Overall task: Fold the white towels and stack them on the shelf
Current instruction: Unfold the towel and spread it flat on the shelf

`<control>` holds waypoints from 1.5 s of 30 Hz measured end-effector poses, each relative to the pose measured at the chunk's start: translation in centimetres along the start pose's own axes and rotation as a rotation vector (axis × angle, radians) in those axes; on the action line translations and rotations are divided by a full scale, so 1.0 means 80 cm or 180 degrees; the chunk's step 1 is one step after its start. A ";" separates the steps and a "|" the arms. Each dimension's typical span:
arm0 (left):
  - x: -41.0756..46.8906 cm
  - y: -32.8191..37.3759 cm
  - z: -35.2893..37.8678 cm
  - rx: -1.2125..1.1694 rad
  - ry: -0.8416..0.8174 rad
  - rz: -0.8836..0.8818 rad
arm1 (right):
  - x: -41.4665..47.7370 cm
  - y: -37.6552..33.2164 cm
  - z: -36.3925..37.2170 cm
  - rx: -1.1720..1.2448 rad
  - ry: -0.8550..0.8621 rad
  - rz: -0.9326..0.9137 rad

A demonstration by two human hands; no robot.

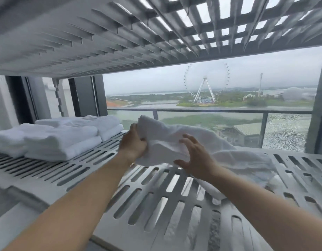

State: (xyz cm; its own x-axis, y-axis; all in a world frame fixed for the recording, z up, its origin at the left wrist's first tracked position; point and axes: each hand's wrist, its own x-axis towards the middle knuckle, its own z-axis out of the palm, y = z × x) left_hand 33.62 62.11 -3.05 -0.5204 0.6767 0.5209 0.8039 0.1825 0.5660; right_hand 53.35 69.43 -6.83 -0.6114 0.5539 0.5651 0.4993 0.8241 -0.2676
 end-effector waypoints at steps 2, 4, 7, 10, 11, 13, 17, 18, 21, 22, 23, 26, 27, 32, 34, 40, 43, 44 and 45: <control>0.010 -0.024 -0.004 0.0067 -0.0200 -0.0039 | 0.010 -0.001 0.012 -0.0170 -0.0131 0.0157; 0.017 -0.042 -0.002 0.0188 -0.0363 -0.0042 | 0.019 0.000 0.022 -0.0277 -0.0301 0.0213; 0.026 -0.056 0.009 0.0455 -0.0357 0.0118 | 0.026 0.004 0.030 -0.0063 -0.0746 0.0421; 0.026 -0.050 0.017 0.0237 -0.0148 0.0656 | 0.028 0.014 0.037 -0.0132 -0.0893 0.0555; 0.025 -0.043 0.019 0.0074 -0.0147 0.0887 | 0.028 0.016 0.039 -0.0258 -0.0866 0.0526; 0.022 -0.028 0.023 -0.0105 -0.0498 0.1420 | 0.029 0.016 0.043 -0.0432 -0.0792 0.0496; 0.007 -0.007 0.051 0.0820 -0.1585 0.2107 | 0.026 0.010 0.043 -0.0494 -0.0748 0.0641; 0.006 -0.006 0.059 0.1017 -0.1713 0.2117 | 0.023 0.010 0.041 -0.0525 -0.0683 0.0771; 0.005 -0.014 0.079 0.1203 -0.1749 0.2134 | 0.012 0.014 0.031 -0.0826 -0.0518 0.1145; 0.004 -0.017 0.084 0.1204 -0.1718 0.2179 | 0.009 0.016 0.026 -0.1003 -0.0566 0.1238; 0.003 -0.018 0.087 0.1189 -0.1702 0.2220 | 0.007 0.017 0.021 -0.1135 -0.0635 0.1326; 0.004 -0.016 0.084 0.1172 -0.1752 0.2293 | 0.004 0.017 0.006 -0.1206 -0.0756 0.1403; 0.005 -0.013 0.078 0.1178 -0.1761 0.2310 | 0.004 0.016 0.001 -0.1223 -0.0770 0.1384; 0.005 0.014 0.043 0.0952 -0.1351 0.2281 | 0.007 0.015 -0.043 -0.1759 -0.0509 0.1207; 0.001 0.030 0.036 0.0814 -0.1135 0.2256 | 0.002 0.020 -0.063 -0.1919 -0.0479 0.1055; -0.001 0.057 0.034 0.1307 -0.1041 0.1805 | -0.043 0.062 -0.119 -0.1257 -0.0484 0.0592; -0.014 0.058 0.050 0.1980 -0.1540 0.1534 | -0.080 0.093 -0.124 -0.1008 -0.0889 0.0690; -0.022 0.061 0.057 0.1844 -0.1644 0.1523 | -0.091 0.100 -0.122 -0.0824 -0.1025 0.0776; -0.031 0.065 0.063 0.1611 -0.1695 0.1549 | -0.099 0.105 -0.119 -0.0632 -0.1109 0.0823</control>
State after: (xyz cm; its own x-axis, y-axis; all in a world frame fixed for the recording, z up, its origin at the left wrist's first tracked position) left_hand 40.58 64.97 -4.61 0.0149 0.9813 0.1919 0.9983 -0.0038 -0.0580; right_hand 68.22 70.87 -6.15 -0.6041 0.7726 0.1953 0.7491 0.6342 -0.1916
